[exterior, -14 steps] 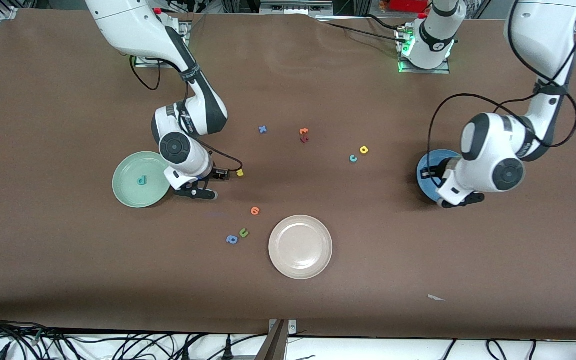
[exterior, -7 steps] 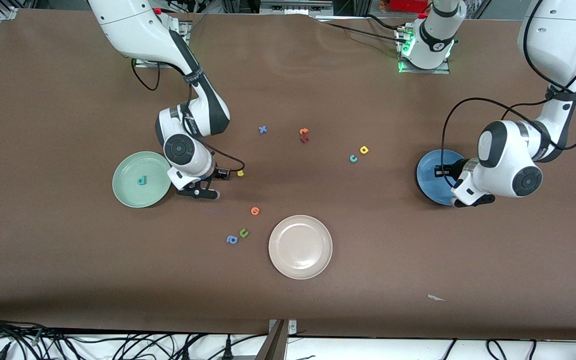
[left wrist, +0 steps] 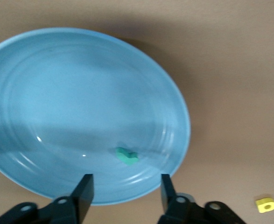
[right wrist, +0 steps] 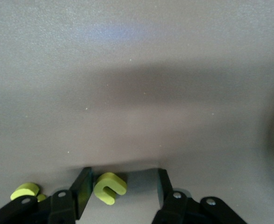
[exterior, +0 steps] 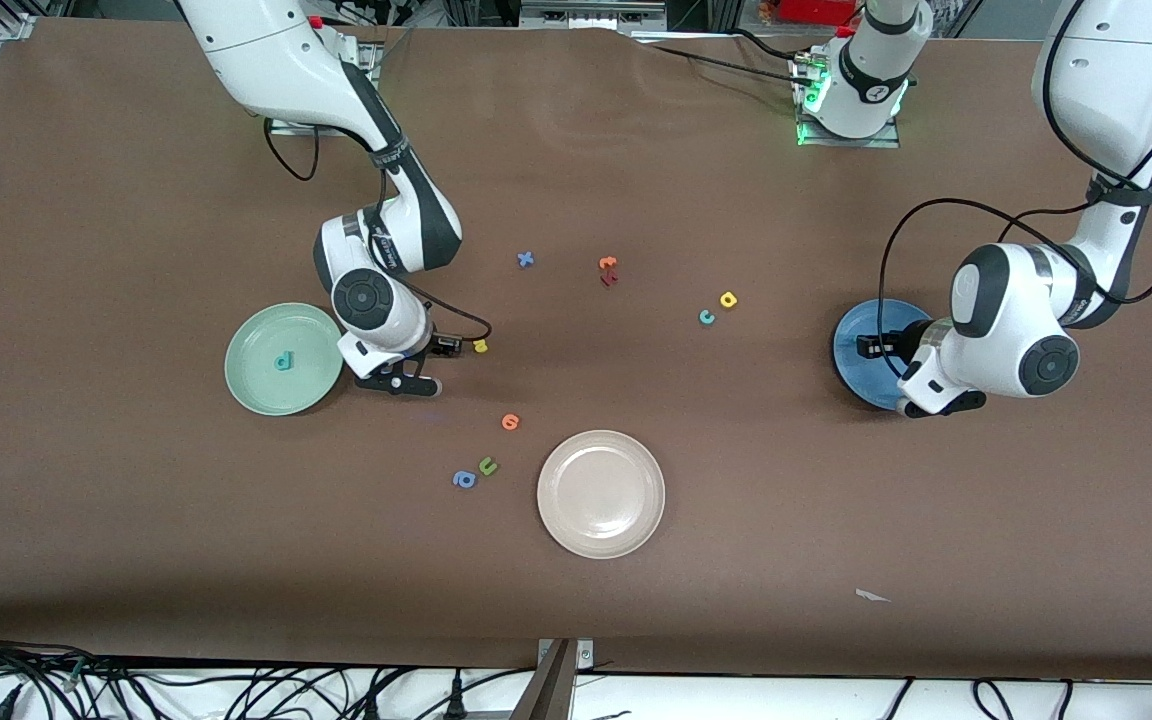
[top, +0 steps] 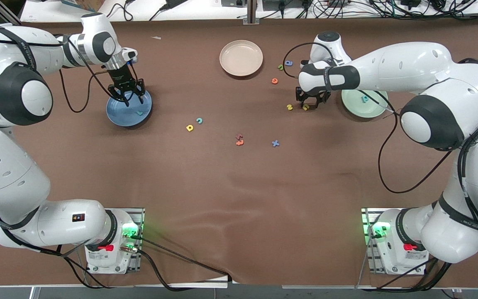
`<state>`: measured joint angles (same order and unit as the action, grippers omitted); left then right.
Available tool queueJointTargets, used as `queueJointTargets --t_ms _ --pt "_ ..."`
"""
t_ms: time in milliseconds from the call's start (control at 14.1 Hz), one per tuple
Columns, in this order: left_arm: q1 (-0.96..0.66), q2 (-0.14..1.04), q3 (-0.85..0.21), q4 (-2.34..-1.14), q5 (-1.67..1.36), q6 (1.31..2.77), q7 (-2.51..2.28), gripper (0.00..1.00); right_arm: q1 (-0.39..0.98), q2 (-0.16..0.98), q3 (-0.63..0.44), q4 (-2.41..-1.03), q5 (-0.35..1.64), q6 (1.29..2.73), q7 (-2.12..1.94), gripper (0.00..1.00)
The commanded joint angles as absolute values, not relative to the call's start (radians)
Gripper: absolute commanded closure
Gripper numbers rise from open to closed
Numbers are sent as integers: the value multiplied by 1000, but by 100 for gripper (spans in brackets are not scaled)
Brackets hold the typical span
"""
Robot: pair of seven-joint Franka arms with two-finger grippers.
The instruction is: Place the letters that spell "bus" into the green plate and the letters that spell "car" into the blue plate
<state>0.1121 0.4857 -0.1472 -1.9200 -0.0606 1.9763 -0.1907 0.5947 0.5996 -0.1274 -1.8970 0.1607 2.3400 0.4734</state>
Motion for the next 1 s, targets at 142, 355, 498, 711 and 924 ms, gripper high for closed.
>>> queueJointTargets --t_ms 142,355,498,711,924 --pt "104 431 -270 -1943 -54 1959 -375 0 612 589 -118 -1916 176 2342 502 40" --pt "104 416 -369 -1994 -54 2034 -555 2 617 589 -112 -1921 175 2344 511 55" --pt "107 361 -419 -2122 -54 2202 -613 2 617 588 -114 -1917 175 2344 506 74" --pt "107 314 -459 -2246 -57 2357 -661 9 615 559 -123 -1908 172 2320 489 84" --pt "101 337 -488 -2308 -55 2471 -710 10 614 496 -170 -1905 158 2222 444 84"
